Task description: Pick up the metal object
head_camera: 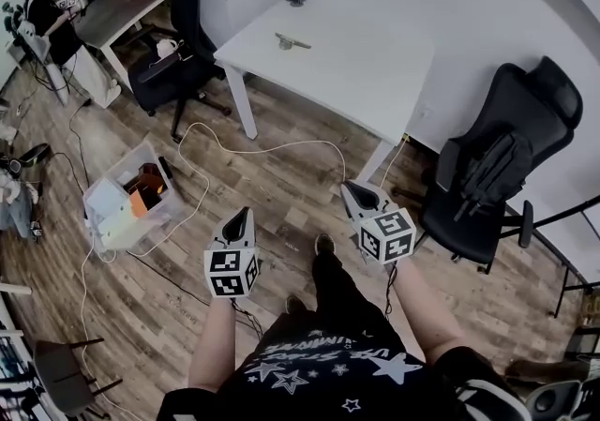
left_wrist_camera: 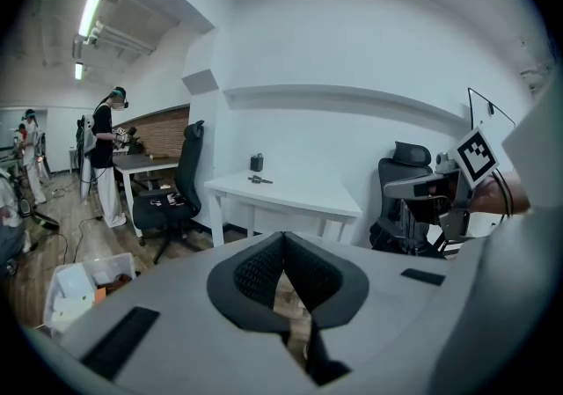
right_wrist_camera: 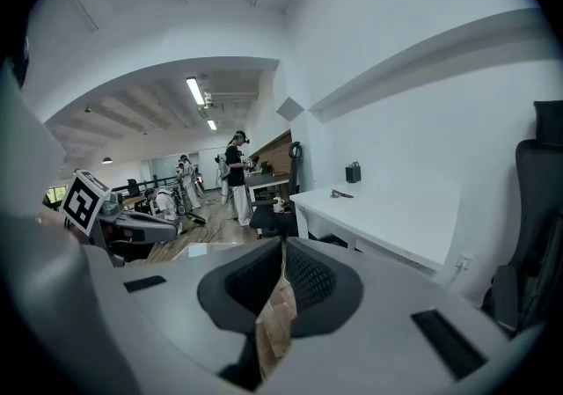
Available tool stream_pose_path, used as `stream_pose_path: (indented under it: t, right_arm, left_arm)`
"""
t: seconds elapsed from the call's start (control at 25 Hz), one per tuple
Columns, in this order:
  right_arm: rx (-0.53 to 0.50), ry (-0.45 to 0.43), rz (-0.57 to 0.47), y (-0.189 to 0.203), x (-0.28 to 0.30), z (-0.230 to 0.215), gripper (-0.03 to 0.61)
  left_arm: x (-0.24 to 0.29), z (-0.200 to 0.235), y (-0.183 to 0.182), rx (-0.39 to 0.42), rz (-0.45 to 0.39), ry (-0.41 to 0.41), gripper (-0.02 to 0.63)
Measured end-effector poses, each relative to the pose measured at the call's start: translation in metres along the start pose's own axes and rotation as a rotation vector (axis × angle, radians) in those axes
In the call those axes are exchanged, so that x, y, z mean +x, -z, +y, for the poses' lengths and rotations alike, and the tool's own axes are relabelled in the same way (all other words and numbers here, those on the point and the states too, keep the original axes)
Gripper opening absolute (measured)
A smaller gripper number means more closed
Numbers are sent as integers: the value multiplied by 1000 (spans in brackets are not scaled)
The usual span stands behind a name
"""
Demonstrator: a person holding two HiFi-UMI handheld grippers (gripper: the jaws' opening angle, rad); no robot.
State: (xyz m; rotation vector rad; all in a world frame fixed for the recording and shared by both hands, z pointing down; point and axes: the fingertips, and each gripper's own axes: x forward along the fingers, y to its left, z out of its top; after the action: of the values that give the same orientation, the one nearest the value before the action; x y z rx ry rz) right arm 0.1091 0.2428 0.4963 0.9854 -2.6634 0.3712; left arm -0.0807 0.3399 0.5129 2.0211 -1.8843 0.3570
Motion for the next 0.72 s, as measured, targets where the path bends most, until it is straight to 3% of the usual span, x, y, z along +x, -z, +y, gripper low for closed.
stream_pose_path:
  t: [0.32, 0.72]
  right_arm:
    - [24, -34, 9, -22, 86, -60, 49]
    - [14, -62, 28, -73, 200, -162, 49]
  left_arm:
    - [77, 36, -28, 14, 39, -40, 20]
    - [226, 61, -110, 33, 28, -42, 20]
